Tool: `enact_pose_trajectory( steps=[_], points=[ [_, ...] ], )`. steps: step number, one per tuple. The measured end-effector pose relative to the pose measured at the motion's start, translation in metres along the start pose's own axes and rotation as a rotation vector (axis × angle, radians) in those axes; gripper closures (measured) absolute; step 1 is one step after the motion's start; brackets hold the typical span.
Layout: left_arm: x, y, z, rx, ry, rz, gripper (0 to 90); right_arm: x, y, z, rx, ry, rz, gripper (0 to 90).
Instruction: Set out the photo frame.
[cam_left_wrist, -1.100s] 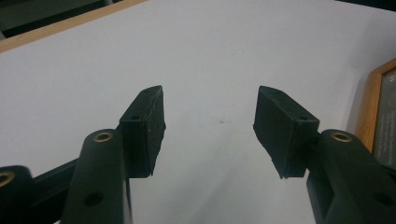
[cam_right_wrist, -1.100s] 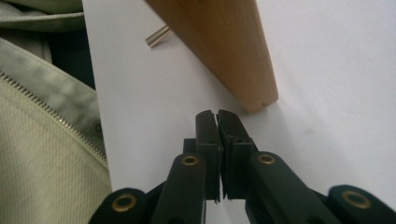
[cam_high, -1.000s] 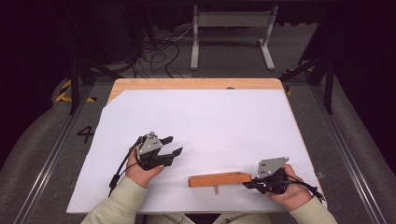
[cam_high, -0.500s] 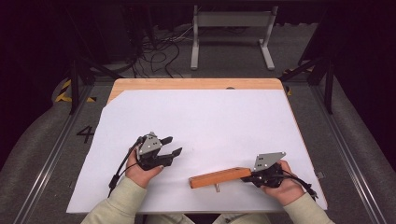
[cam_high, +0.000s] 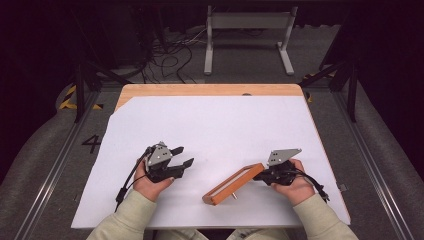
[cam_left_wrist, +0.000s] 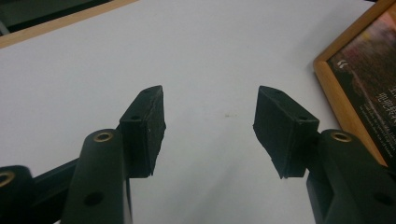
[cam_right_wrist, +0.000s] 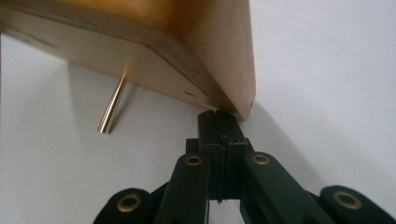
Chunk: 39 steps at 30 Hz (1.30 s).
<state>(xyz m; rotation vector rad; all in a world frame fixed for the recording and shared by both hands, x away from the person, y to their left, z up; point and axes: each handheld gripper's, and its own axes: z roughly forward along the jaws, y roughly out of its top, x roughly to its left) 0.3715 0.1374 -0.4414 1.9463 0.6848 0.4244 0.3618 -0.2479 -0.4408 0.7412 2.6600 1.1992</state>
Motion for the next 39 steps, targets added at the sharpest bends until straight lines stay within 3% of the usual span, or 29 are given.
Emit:
enact_pose_trajectory(
  steps=[14, 28, 39],
  points=[
    [0.002, -0.006, -0.007, 0.003, 0.022, -0.013, 43.4, -0.016, 0.025, 0.025, -0.039, -0.031, 0.033, 90.0],
    [0.004, -0.013, -0.019, 0.004, 0.055, -0.028, 43.4, -0.026, 0.053, 0.054, -0.062, 0.008, 0.036, 90.0],
    [0.005, -0.013, -0.017, -0.006, 0.053, -0.033, 43.6, -0.023, 0.071, 0.075, -0.053, 0.034, -0.002, 90.0]
  ],
)
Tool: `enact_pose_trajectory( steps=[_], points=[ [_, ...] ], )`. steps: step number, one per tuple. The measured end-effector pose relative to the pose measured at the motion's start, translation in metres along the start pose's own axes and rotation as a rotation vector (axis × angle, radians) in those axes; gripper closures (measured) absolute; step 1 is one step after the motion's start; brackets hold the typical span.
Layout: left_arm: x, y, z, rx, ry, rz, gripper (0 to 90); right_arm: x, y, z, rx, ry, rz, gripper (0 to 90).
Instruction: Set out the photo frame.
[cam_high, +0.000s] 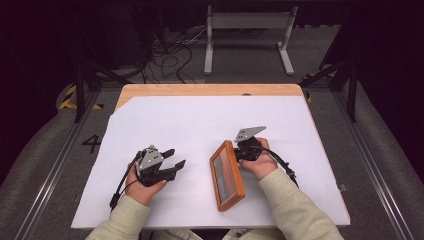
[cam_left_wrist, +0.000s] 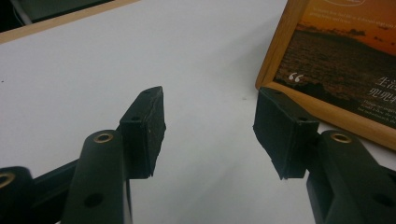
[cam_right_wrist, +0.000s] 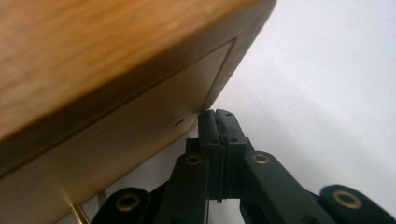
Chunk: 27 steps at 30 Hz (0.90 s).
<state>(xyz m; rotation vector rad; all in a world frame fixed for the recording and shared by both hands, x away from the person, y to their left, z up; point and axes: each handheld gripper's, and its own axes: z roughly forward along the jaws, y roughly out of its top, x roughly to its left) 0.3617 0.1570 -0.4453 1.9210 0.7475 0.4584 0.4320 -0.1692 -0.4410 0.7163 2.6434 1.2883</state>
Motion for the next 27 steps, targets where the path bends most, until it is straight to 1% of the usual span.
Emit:
enact_pose_trajectory(
  steps=[3, 5, 7, 8, 9, 10, 11, 12, 13, 14, 15, 16, 17, 18, 20, 21, 22, 23, 24, 25, 27],
  points=[
    [0.001, 0.000, 0.001, -0.002, -0.001, 0.001, 43.6, 0.000, 0.001, 0.002, -0.007, 0.006, -0.012, 90.0],
    [0.001, 0.001, 0.001, -0.006, 0.001, 0.002, 43.6, 0.000, 0.000, 0.000, -0.008, -0.005, -0.012, 87.1],
    [0.001, 0.003, 0.000, -0.007, 0.002, 0.005, 43.7, 0.000, 0.000, -0.006, 0.005, -0.038, 0.002, 81.6],
    [0.001, 0.003, 0.000, -0.007, 0.002, 0.005, 43.5, 0.000, 0.000, -0.006, 0.005, -0.038, 0.002, 81.6],
    [0.001, 0.003, 0.000, -0.007, 0.002, 0.005, 43.5, 0.002, 0.001, -0.017, 0.010, -0.064, 0.037, 81.6],
    [0.002, 0.003, -0.001, 0.002, 0.000, 0.004, 43.5, 0.002, 0.001, -0.017, 0.010, -0.064, 0.037, 75.7],
    [0.002, 0.004, -0.002, 0.006, -0.004, 0.000, 43.5, 0.006, 0.003, -0.032, 0.001, -0.105, 0.066, 71.0],
    [0.002, 0.004, -0.002, 0.006, -0.004, 0.000, 43.7, 0.006, 0.003, -0.032, 0.001, -0.105, 0.066, 71.0],
    [0.003, 0.005, -0.003, 0.015, -0.016, -0.009, 43.7, 0.008, 0.004, -0.040, -0.003, -0.131, 0.072, 68.2],
    [0.004, 0.007, -0.003, 0.025, -0.031, -0.031, 44.0, 0.011, 0.006, -0.049, -0.005, -0.156, 0.077, 67.1],
    [0.004, 0.009, -0.004, 0.040, -0.040, -0.044, 45.2, 0.013, 0.007, -0.056, -0.009, -0.170, 0.077, 66.1],
    [0.004, 0.010, -0.005, 0.042, -0.048, -0.045, 45.4, 0.015, 0.008, -0.062, -0.013, -0.177, 0.078, 64.9],
    [0.003, 0.011, -0.006, 0.044, -0.040, -0.039, 45.5, 0.018, 0.011, -0.070, -0.017, -0.189, 0.084, 63.1],
    [0.003, 0.012, -0.007, 0.048, -0.034, -0.036, 45.5, 0.021, 0.013, -0.076, -0.022, -0.191, 0.090, 61.4],
    [0.003, 0.013, -0.007, 0.049, -0.027, -0.034, 45.5, 0.028, 0.019, -0.089, -0.029, -0.184, 0.123, 55.9],
    [0.003, 0.013, -0.008, 0.061, 0.000, -0.019, 45.2, 0.032, 0.022, -0.093, -0.029, -0.185, 0.134, 53.8],
    [0.003, 0.013, -0.007, 0.066, 0.005, -0.023, 44.9, 0.034, 0.025, -0.096, -0.028, -0.186, 0.137, 52.3],
    [0.003, 0.013, -0.007, 0.066, 0.005, -0.023, 44.6, 0.034, 0.025, -0.096, -0.028, -0.186, 0.137, 52.3],
    [0.004, 0.013, -0.007, 0.076, 0.001, -0.036, 44.6, 0.037, 0.027, -0.100, -0.023, -0.183, 0.141, 49.9],
    [0.005, 0.012, -0.007, 0.079, 0.001, -0.035, 44.4, 0.043, 0.032, -0.103, -0.010, -0.171, 0.146, 47.0],
    [0.005, 0.012, -0.007, 0.080, 0.002, -0.035, 44.5, 0.051, 0.037, -0.106, 0.006, -0.148, 0.146, 44.7]
  ],
)
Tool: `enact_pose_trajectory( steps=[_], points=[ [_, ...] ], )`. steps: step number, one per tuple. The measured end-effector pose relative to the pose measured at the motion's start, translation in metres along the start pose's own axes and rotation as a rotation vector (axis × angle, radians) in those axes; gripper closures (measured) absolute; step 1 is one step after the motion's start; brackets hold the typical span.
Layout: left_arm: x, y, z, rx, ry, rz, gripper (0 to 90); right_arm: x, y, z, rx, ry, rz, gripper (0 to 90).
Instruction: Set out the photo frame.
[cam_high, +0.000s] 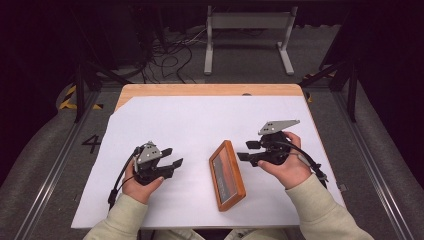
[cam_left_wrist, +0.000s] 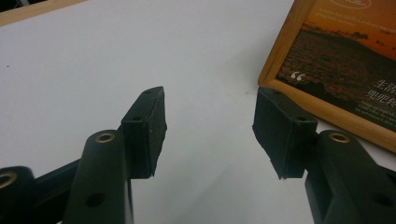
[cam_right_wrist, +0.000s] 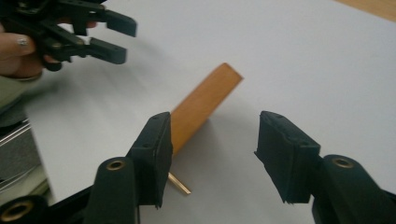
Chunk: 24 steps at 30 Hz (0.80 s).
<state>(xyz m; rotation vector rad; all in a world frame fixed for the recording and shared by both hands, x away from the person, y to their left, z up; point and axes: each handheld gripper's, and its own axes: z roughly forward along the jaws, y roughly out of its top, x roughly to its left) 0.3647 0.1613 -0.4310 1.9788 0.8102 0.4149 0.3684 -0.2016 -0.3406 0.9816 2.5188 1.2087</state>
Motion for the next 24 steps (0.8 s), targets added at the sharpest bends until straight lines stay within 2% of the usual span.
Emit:
enact_pose_trajectory(
  steps=[4, 8, 10, 13, 24],
  points=[
    [0.000, 0.000, 0.000, 0.002, 0.014, 0.015, 45.1, 0.016, 0.005, 0.001, 0.051, 0.017, -0.003, 40.8],
    [0.000, 0.000, 0.000, 0.007, 0.011, 0.012, 45.3, 0.022, 0.006, 0.007, 0.090, 0.027, 0.029, 36.6],
    [0.000, 0.000, 0.000, 0.011, 0.010, 0.016, 45.3, 0.022, 0.005, 0.011, 0.115, 0.028, 0.034, 34.6],
    [0.000, 0.000, 0.001, 0.014, 0.010, 0.020, 45.3, 0.022, 0.002, 0.020, 0.126, 0.040, 0.038, 31.3],
    [0.000, 0.000, 0.000, 0.010, 0.009, 0.018, 45.3, 0.023, -0.002, 0.042, 0.158, 0.050, 0.051, 30.3]
  ],
)
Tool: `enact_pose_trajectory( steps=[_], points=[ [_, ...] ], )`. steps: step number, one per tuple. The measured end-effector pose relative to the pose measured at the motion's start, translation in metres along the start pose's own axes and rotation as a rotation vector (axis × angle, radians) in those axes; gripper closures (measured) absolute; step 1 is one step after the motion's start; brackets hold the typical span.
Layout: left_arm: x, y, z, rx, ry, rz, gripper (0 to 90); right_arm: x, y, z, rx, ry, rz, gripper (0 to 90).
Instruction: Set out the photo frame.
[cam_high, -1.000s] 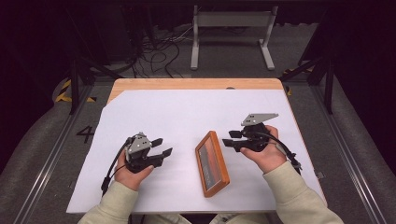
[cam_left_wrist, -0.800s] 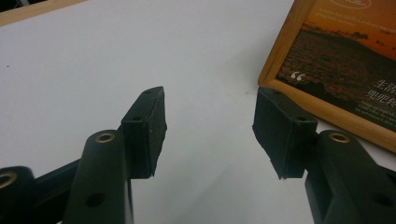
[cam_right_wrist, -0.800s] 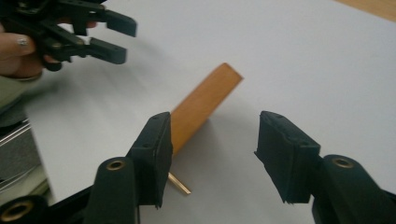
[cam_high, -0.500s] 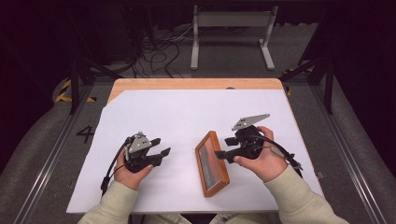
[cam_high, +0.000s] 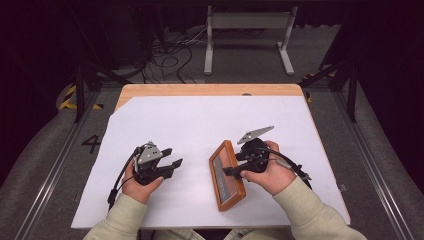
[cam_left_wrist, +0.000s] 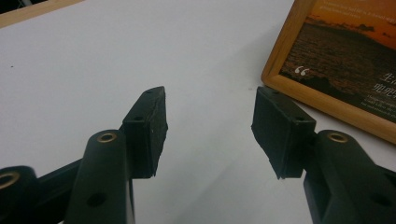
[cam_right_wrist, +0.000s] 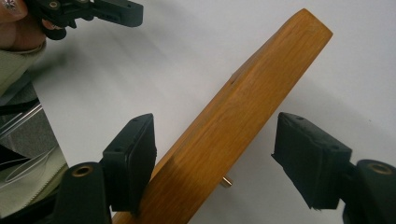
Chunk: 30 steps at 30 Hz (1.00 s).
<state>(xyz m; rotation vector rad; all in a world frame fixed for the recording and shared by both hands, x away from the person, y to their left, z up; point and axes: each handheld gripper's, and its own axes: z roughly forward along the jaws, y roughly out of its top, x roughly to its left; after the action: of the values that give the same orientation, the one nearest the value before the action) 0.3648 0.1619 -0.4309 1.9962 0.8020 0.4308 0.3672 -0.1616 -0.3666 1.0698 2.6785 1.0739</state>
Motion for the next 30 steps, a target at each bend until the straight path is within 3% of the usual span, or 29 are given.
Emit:
enact_pose_trajectory(
  steps=[5, 13, 17, 25, 27, 30],
  points=[
    [0.000, 0.000, -0.001, -0.003, -0.002, 0.000, 45.4, 0.001, 0.000, 0.005, 0.019, 0.012, 0.004, 33.5],
    [0.000, 0.000, 0.000, 0.002, -0.010, 0.000, 45.3, 0.005, 0.001, 0.011, 0.070, 0.018, 0.053, 41.7],
    [0.000, 0.000, 0.000, 0.002, -0.014, 0.001, 45.2, 0.005, -0.001, 0.019, 0.127, 0.058, 0.103, 44.7],
    [0.000, 0.000, 0.000, 0.004, -0.014, 0.005, 44.9, 0.006, -0.002, 0.018, 0.119, 0.033, 0.155, 50.5],
    [0.000, 0.000, 0.000, 0.003, -0.015, 0.001, 44.6, 0.006, -0.001, 0.015, 0.137, 0.027, 0.187, 59.5],
    [0.000, 0.000, 0.000, 0.002, -0.015, 0.002, 44.4, 0.006, 0.000, 0.013, 0.153, 0.017, 0.185, 65.4]
  ],
)
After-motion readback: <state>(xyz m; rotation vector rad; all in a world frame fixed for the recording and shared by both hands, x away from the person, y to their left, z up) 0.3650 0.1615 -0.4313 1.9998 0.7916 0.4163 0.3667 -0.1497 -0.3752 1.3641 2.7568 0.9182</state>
